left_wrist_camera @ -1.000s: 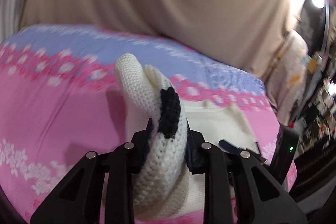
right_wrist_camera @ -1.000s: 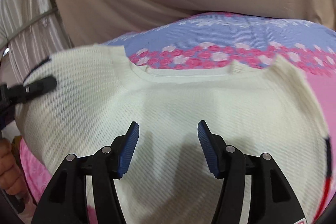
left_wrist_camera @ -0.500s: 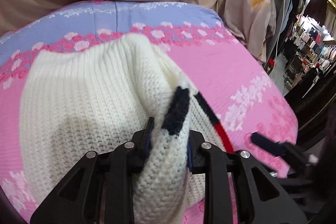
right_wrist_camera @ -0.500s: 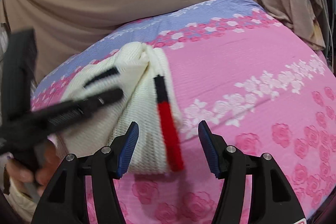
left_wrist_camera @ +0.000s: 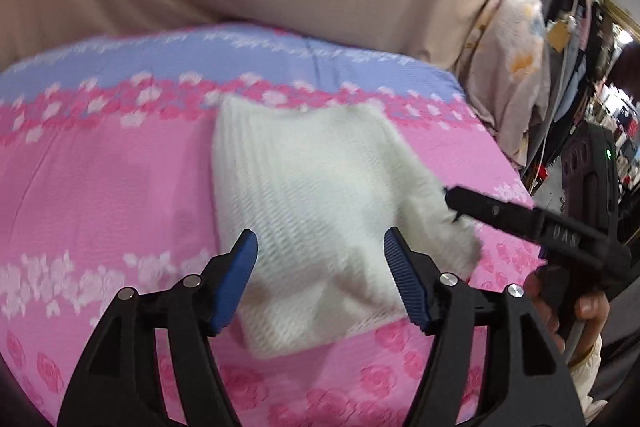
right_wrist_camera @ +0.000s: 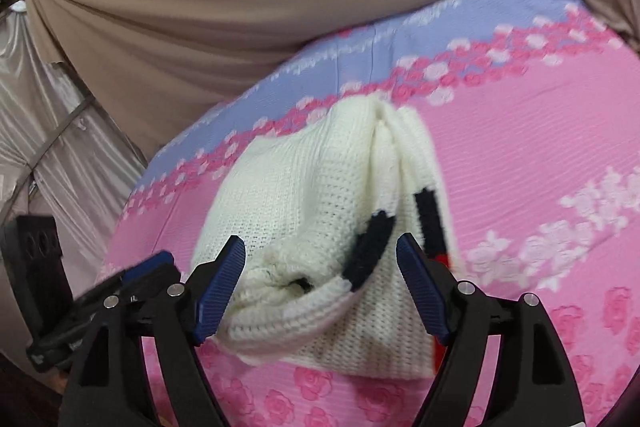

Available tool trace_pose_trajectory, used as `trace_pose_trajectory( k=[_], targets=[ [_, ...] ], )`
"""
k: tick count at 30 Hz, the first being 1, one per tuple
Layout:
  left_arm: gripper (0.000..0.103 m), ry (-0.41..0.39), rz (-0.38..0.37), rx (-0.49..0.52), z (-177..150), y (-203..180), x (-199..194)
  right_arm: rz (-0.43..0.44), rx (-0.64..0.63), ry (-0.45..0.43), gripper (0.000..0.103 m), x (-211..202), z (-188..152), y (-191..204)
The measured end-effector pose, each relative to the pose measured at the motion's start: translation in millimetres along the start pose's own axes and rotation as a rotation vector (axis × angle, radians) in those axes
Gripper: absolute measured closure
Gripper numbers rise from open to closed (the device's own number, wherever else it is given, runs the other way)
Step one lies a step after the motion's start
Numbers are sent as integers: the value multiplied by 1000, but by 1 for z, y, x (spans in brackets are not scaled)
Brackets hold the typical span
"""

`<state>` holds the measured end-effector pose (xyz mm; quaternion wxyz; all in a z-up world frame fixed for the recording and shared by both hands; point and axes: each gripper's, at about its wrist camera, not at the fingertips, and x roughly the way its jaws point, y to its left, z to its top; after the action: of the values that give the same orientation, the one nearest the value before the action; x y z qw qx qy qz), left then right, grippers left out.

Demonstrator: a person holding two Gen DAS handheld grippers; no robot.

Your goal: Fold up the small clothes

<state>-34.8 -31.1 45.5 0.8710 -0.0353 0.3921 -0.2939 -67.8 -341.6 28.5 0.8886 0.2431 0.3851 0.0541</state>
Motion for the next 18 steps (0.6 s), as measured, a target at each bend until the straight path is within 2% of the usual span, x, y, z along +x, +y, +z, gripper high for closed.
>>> trace_pose_trajectory(
  k=[2,5,7,8,10,11,12,14,15,16,17,18],
  targets=[
    [39,36,22,-9,-12,9,6,-40,-6,37,27,14,2,3],
    [39,97,65,-8,-32,16,22,-26,-9,96,27,31,7,6],
    [39,138,95,-26,-40,25,36,-61,-40,135,29,46,13,13],
    [38,148,99,-41,-44,30,39,-91,-73,143,34,51,16,18],
    [38,150,94,-57,-45,36,42,-127,-128,142,70,53,22,32],
    [38,147,105,-51,-44,36,41,-74,-152,118,77,45,26,41],
    [38,141,119,-39,-44,34,39,33,-162,85,78,32,31,48],
    [38,122,158,-8,-43,31,34,307,-148,8,80,-1,37,52],
    [38,110,169,0,-43,30,31,382,-126,-11,81,-10,37,45],
    [38,104,167,4,-43,30,28,394,-89,-14,82,-8,36,31],
    [38,107,160,2,-43,31,26,320,-64,-4,82,1,32,17],
    [38,110,159,0,-43,32,27,179,-50,24,82,18,28,1]
  ],
)
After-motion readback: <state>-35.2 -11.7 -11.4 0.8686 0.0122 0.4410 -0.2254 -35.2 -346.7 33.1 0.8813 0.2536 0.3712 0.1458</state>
